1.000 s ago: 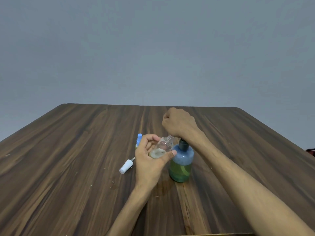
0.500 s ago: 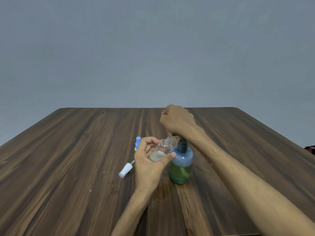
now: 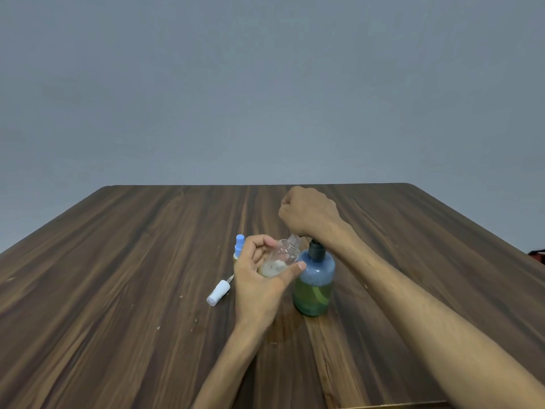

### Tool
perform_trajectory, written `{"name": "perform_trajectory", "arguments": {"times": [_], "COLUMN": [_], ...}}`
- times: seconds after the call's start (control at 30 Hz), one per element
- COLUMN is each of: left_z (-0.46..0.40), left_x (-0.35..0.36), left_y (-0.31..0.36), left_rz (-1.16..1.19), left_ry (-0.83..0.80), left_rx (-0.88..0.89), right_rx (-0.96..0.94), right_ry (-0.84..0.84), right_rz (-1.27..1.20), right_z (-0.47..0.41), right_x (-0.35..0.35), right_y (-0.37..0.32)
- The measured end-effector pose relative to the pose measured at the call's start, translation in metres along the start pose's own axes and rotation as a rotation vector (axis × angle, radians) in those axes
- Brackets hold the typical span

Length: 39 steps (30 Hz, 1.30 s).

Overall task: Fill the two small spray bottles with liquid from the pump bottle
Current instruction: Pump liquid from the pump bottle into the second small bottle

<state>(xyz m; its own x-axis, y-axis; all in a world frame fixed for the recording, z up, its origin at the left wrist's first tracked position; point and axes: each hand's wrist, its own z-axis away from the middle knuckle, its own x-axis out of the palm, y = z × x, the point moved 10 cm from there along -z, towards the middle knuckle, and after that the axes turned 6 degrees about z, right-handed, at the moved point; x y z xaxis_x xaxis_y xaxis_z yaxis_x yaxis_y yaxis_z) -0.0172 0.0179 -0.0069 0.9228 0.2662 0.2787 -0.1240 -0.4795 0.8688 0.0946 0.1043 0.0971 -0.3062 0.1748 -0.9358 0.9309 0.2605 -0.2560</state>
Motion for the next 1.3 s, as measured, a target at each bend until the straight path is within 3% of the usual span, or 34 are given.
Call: {"name": "perform_trajectory", "arguments": {"times": [1.3], "left_z": [0.001], "left_x": [0.002], "left_y": [0.000], "left_rz": [0.004], "left_ry": [-0.012], "left_rx": [-0.002], "right_rx": [-0.024], "right_ry": [0.079], "right_rz": [0.000], "right_z": [-0.002], "right_x": [-0.010], "right_y": [-0.001]}}
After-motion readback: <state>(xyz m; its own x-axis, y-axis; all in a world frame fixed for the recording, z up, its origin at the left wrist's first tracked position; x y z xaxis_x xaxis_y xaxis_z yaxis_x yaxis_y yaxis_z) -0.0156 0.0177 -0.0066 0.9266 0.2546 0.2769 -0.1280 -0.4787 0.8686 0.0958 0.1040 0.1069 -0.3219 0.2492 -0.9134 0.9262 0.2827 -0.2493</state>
